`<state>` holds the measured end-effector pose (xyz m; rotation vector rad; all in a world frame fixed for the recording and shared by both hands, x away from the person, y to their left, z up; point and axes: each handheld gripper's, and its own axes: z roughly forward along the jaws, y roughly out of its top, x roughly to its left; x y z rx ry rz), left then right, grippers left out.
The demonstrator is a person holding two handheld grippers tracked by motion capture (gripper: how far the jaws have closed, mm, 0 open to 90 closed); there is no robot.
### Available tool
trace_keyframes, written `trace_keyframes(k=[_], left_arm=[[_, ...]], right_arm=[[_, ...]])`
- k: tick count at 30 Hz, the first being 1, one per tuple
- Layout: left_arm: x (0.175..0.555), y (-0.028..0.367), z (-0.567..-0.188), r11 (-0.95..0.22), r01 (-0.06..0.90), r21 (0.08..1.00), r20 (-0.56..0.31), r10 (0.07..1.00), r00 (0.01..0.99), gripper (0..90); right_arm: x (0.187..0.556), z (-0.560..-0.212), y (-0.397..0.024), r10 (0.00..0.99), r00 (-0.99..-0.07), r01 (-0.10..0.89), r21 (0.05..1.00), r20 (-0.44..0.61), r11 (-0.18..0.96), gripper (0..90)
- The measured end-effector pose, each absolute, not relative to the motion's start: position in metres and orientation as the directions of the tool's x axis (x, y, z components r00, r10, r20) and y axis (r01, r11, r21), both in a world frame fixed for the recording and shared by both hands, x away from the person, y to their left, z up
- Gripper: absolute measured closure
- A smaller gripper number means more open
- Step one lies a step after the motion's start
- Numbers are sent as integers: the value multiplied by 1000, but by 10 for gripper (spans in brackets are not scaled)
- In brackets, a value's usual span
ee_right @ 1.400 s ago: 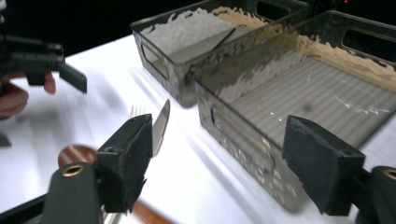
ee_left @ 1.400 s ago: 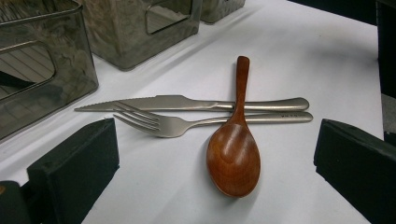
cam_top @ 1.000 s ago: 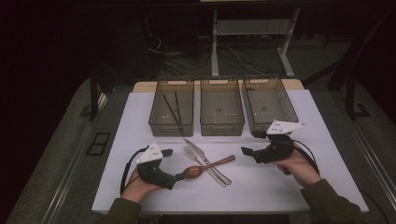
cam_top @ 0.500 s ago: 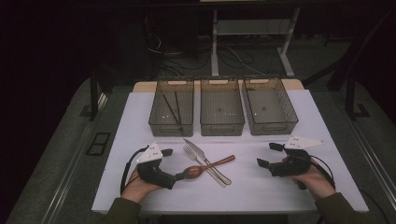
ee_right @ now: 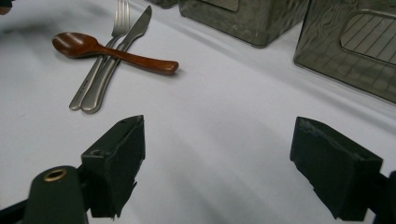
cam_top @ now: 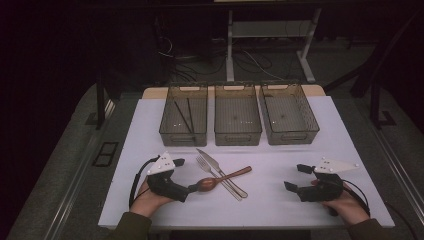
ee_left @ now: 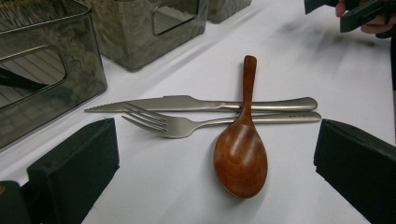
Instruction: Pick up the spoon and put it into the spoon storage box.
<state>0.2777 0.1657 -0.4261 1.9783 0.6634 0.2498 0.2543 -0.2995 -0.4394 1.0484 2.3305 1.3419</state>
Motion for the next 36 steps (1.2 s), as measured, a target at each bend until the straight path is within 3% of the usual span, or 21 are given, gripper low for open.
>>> trace_keyframes(k=[6,17,30,36], left_arm=[[288,162,-421,-366,333,869,-86,551,830,2],[305,143,-420,-390,327,861,-92,513,853,123],[297,129,-432,-439,336,833,-94,486,869,203],[294,129,-434,-461,336,821,-95,470,877,291]], right_arm=[[252,-441,-303,711,-691,471,826,129,308,173],[252,-444,-305,711,-689,481,823,142,301,172],[252,-441,-302,697,-704,464,831,135,308,172],[252,-442,-302,701,-704,459,826,114,327,172]])
